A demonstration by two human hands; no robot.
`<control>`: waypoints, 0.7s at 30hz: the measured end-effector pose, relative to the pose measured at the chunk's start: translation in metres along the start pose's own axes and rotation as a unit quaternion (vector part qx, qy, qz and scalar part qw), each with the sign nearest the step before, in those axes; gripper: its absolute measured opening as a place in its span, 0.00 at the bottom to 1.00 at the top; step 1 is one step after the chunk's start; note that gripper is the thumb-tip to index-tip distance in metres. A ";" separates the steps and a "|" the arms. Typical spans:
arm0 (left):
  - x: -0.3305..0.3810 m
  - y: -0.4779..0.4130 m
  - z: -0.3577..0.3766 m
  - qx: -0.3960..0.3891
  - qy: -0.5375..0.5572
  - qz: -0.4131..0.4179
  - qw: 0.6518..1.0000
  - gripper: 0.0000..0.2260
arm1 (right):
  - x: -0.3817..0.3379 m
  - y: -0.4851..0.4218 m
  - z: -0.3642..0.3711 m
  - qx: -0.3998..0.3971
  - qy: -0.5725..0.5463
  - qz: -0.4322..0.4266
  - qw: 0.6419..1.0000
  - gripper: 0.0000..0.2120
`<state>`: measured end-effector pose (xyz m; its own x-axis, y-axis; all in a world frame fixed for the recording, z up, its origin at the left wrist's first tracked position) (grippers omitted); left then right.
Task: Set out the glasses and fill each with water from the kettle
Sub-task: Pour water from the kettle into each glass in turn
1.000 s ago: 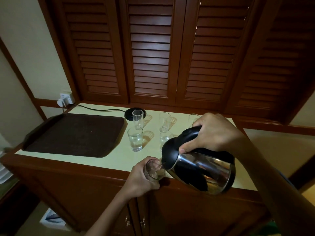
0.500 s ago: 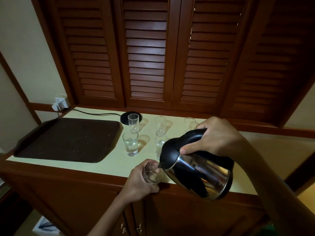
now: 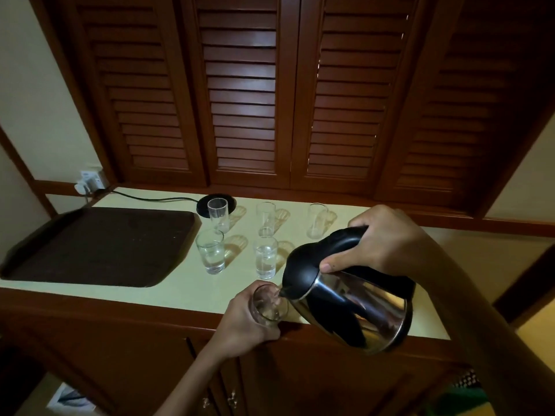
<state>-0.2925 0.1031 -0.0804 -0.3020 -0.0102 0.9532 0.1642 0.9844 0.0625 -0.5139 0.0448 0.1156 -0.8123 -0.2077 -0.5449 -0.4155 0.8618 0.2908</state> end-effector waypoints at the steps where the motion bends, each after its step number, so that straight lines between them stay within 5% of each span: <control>1: 0.002 -0.001 0.002 0.000 0.010 0.000 1.000 0.28 | 0.007 0.001 -0.003 0.002 -0.015 -0.002 1.000 0.27; 9: 0.017 -0.018 0.015 0.034 0.042 0.026 0.998 0.29 | 0.076 0.018 -0.034 0.009 -0.189 -0.042 0.981 0.31; 13: 0.050 -0.032 0.013 0.033 0.040 0.054 0.997 0.26 | 0.117 0.028 -0.062 0.013 -0.259 -0.033 0.965 0.25; 21: 0.141 -0.115 0.033 0.081 0.056 0.101 0.990 0.27 | 0.185 0.040 -0.119 0.073 -0.236 -0.043 0.968 0.22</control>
<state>-0.3849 -0.0063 0.0373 -0.1700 0.1800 0.9689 0.0560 0.9834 -0.1729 -0.7289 -0.0143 0.1199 -0.4855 -0.0758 -0.8710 -0.3830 0.9140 0.1340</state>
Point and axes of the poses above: each hand's wrist, its own y-axis away from the middle knuckle, its own z-axis out of the palm, x = y × z, the point moved 5 cm from there along -y, towards the middle knuckle, and after that the axes turned 13 degrees about -x, right-handed, at the moved point
